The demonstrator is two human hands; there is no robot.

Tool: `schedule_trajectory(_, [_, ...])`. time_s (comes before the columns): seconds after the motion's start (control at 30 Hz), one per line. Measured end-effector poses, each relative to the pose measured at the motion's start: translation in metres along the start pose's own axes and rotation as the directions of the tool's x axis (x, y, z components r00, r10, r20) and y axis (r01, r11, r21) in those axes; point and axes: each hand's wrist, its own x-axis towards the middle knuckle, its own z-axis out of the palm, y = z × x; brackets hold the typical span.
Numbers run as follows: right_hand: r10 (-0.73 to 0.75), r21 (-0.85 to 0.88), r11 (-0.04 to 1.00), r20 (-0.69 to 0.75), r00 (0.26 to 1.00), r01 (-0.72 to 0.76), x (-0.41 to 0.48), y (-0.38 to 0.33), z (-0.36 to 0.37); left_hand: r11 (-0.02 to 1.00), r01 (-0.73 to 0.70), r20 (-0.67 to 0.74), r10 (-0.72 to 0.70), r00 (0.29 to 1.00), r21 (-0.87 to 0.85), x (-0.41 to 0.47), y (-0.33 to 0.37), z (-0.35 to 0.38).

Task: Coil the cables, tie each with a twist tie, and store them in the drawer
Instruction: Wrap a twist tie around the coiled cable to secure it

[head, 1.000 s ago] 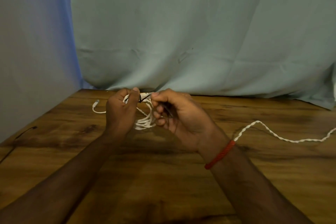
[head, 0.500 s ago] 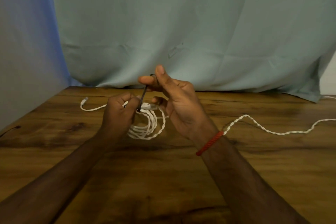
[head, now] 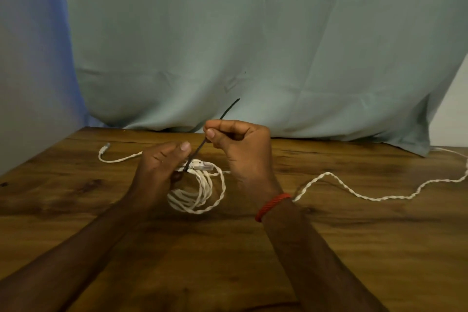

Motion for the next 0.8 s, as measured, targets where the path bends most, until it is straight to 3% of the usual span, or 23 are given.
schedule_trajectory(0.1, [0.008,-0.077,0.997,-0.014,1.000,-0.009,-0.001,0.000,0.002,0.998,-0.053,0.099,0.050,0.994,0.024,-0.003,0.006,0.002])
schedule_trajectory(0.27, [0.170,-0.169,0.973,0.066,0.983,-0.157,-0.004,0.009,0.008,0.992,-0.121,0.136,0.114,0.984,0.041,-0.008,0.005,0.004])
schedule_trajectory(0.43, [0.268,-0.200,0.948,0.087,0.959,-0.247,-0.003,0.014,0.007,0.987,-0.131,0.084,0.123,0.989,0.092,-0.006,0.002,-0.001])
schedule_trajectory(0.57, [0.356,-0.189,0.927,0.174,0.918,-0.324,-0.007,0.016,0.007,0.963,-0.213,0.049,0.208,0.977,0.163,-0.009,0.000,-0.001])
schedule_trajectory(0.7, [0.381,-0.170,0.922,0.222,0.898,-0.349,-0.005,0.012,0.002,0.964,-0.227,-0.044,0.235,0.971,0.141,-0.012,0.002,0.001])
schedule_trajectory(0.8, [0.370,-0.199,0.924,0.252,0.894,-0.326,-0.006,0.004,-0.002,0.982,-0.188,-0.117,0.190,0.975,0.030,-0.012,0.004,0.005])
